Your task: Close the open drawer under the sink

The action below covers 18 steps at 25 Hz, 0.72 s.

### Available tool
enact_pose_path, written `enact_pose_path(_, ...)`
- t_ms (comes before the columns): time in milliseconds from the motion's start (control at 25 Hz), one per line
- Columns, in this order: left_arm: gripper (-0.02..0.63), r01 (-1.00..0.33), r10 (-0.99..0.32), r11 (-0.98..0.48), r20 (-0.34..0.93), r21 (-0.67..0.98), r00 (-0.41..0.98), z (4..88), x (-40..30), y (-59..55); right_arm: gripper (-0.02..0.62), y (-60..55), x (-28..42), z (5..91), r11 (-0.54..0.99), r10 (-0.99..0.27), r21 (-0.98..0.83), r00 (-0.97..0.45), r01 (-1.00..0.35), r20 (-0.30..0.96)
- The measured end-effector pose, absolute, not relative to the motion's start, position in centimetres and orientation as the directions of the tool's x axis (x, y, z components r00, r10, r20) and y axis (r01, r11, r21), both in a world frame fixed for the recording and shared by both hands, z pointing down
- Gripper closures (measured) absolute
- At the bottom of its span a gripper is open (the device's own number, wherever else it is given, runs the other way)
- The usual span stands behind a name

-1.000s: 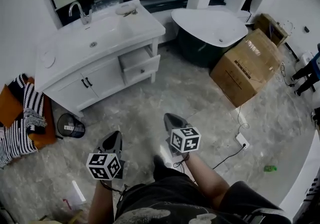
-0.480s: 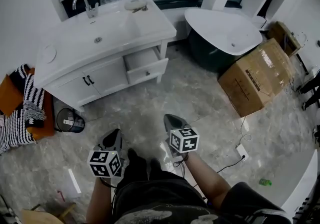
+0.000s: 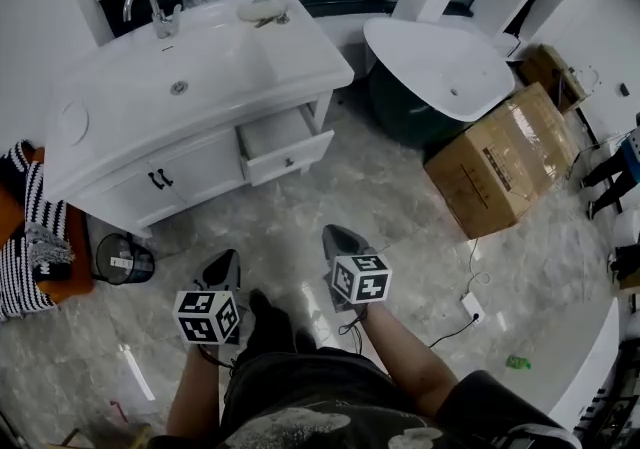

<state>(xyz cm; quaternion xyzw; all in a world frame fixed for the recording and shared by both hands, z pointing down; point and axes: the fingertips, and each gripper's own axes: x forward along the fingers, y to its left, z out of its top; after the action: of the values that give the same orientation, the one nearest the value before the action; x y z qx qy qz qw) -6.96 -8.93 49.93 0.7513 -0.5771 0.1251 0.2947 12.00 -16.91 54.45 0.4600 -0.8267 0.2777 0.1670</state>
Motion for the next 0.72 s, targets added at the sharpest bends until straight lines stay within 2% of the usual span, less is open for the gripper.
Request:
enact_pose_path(520, 0.591, -0.917, -0.726, -0.196, 0.577, 0.348, 0.374, 54.9, -13.6, -18.7, 0.565, -26.5, 7.9, 59.6, 0.301, -0.660, -0.274, -0.407, -0.914, 0.631)
enact_pose_path(600, 0.591, -0.917, -0.719, -0.197, 0.585, 0.347, 0.376, 55.6, -14.2, -19.8, 0.547, -27.5, 7.2, 60.3, 0.295, -0.653, -0.281, -0.408, -0.913, 0.638)
enact_pose_path(720, 0.591, -0.918, -0.713, -0.178, 0.596, 0.356, 0.369, 56.9, -14.8, -21.3, 0.465, -28.9, 6.0, 62.3, 0.311, -0.627, -0.292, -0.425, -0.905, 0.653)
